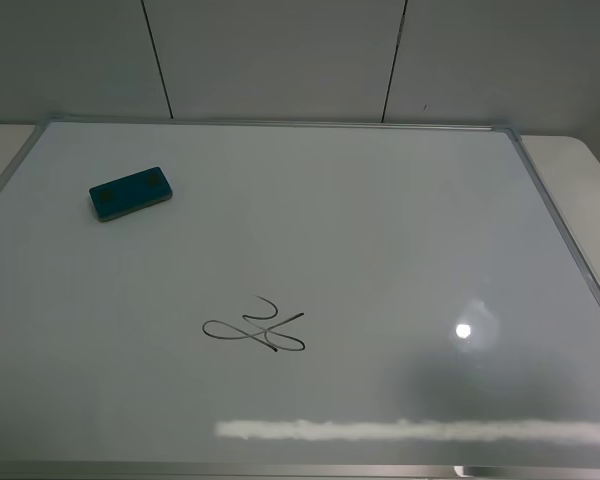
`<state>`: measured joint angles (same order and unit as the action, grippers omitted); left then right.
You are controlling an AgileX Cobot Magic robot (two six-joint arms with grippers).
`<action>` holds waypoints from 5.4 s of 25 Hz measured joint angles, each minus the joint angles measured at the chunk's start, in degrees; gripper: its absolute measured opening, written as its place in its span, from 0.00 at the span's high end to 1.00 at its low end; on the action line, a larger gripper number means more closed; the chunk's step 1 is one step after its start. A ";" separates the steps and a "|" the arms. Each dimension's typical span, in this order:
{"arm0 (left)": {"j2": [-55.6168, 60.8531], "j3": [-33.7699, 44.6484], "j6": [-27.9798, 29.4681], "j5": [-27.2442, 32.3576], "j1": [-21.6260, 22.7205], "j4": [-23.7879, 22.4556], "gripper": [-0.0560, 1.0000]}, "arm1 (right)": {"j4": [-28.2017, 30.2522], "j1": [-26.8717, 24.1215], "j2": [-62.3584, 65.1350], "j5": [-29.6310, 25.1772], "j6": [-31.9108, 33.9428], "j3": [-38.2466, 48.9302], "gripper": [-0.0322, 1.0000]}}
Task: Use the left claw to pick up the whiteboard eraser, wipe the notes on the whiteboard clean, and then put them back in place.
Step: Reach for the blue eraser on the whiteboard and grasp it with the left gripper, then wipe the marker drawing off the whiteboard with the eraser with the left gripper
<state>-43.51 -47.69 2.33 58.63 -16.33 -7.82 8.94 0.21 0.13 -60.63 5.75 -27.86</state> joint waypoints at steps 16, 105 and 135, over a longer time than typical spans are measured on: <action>-32.56 -9.78 -10.44 -11.17 2.09 -1.39 0.01 | 0.00 0.00 0.00 0.00 0.00 0.00 0.01; -78.77 -37.20 -61.84 -12.98 14.88 14.45 0.01 | 0.00 0.00 0.00 0.00 0.00 0.00 0.01; -78.49 -37.20 -58.41 -10.75 14.88 15.93 0.42 | 0.00 0.00 0.00 0.00 0.00 0.00 0.01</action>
<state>-122.00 -84.89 -56.08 47.88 -1.45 8.11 8.94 0.21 0.13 -60.63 5.75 -27.86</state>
